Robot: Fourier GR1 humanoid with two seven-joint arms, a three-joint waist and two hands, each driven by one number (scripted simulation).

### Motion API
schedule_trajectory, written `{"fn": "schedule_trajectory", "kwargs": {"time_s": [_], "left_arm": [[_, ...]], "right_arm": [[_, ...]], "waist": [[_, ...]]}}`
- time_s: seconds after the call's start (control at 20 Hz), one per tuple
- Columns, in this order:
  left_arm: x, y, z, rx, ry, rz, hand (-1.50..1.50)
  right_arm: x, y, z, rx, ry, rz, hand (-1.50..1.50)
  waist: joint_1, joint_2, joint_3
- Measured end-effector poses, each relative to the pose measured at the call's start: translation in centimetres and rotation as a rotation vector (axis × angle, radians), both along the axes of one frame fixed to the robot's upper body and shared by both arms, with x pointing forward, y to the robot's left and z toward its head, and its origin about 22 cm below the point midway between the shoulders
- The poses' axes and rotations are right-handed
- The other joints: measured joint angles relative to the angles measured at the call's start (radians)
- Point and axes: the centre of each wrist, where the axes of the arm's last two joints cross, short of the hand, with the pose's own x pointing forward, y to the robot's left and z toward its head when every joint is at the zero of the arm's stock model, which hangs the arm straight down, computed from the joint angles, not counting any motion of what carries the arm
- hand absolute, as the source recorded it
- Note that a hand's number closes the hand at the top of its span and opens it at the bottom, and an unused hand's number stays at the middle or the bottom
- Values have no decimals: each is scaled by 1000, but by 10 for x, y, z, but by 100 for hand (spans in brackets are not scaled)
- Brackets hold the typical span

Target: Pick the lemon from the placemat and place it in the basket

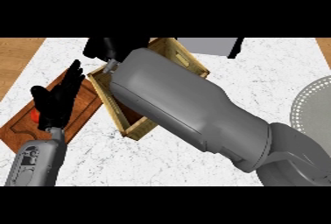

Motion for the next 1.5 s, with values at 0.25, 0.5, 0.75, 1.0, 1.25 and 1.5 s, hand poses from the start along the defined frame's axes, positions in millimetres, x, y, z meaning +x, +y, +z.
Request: {"fn": "schedule_trajectory", "kwargs": {"time_s": [0.25, 0.5, 0.75, 1.0, 1.25, 1.5], "left_arm": [[0, -3, 2, -2, 0, 12, 0], [-4, 0, -1, -2, -4, 23, 0], [-7, 8, -1, -2, 2, 44, 0], [-9, 16, 0, -3, 5, 48, 0], [-11, 14, 0, -8, 5, 44, 0], [-12, 17, 1, -4, -1, 52, 0]], "right_arm": [[9, -3, -7, 16, 37, -17, 150], [12, -6, -15, 72, 65, -3, 150], [19, -9, -35, -167, 35, -29, 150], [26, -9, -37, -476, -36, -46, 150], [28, -5, -24, -626, -42, -54, 150], [32, -6, -16, -671, -19, -70, 150]], "waist": [[-13, 1, 1], [-26, 0, 2], [-43, -6, 0], [-47, -5, 1], [-45, -3, 2], [-48, -1, 3]]}}
